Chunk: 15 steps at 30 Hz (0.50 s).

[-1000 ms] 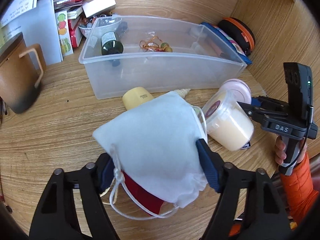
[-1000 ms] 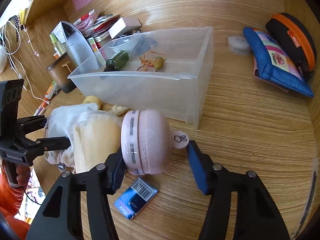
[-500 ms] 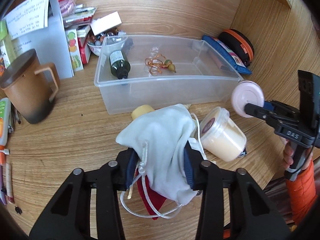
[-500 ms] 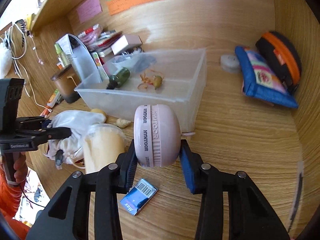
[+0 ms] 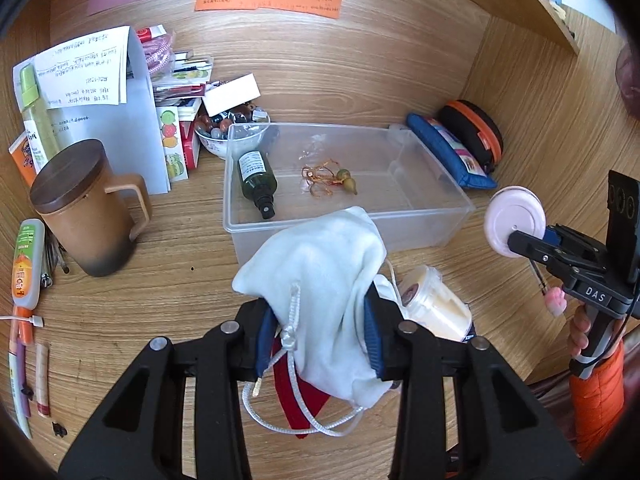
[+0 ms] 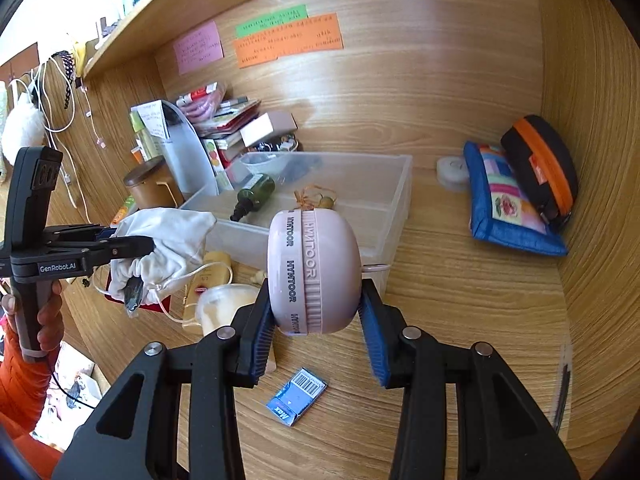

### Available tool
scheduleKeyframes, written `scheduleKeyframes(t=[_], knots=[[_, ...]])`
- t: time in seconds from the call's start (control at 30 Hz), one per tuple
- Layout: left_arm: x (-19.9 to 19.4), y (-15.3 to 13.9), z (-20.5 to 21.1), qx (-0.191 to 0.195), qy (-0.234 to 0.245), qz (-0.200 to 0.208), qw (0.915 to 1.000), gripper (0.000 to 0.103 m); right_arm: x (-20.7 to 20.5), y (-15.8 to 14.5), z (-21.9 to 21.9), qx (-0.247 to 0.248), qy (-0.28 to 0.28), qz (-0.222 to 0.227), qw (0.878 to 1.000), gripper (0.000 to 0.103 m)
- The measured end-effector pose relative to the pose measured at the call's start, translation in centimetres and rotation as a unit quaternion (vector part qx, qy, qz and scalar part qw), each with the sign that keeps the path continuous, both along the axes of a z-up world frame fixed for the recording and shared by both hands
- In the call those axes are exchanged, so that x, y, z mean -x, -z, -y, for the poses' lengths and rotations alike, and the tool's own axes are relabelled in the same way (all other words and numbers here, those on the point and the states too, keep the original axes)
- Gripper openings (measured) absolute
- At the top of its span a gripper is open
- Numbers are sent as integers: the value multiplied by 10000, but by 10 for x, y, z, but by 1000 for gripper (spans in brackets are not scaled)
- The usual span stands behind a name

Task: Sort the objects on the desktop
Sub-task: 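Grasp the pink round case with the right tool while the left tool holds the pouch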

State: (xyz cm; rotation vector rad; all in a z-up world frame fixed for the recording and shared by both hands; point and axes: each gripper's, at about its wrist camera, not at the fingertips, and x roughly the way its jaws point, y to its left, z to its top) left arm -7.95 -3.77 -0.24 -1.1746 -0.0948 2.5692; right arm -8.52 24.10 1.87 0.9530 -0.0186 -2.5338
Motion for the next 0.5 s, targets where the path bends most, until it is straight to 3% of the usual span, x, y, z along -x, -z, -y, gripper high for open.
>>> scheduleKeyframes(t=[0.27, 0.5], knots=[[0, -11, 4, 63, 36, -100, 9999, 38, -2, -15, 3, 64, -24, -79, 9999, 37], [13, 43, 8, 0, 70, 651, 9979, 38, -2, -13, 8, 148, -140, 20, 9998, 37]])
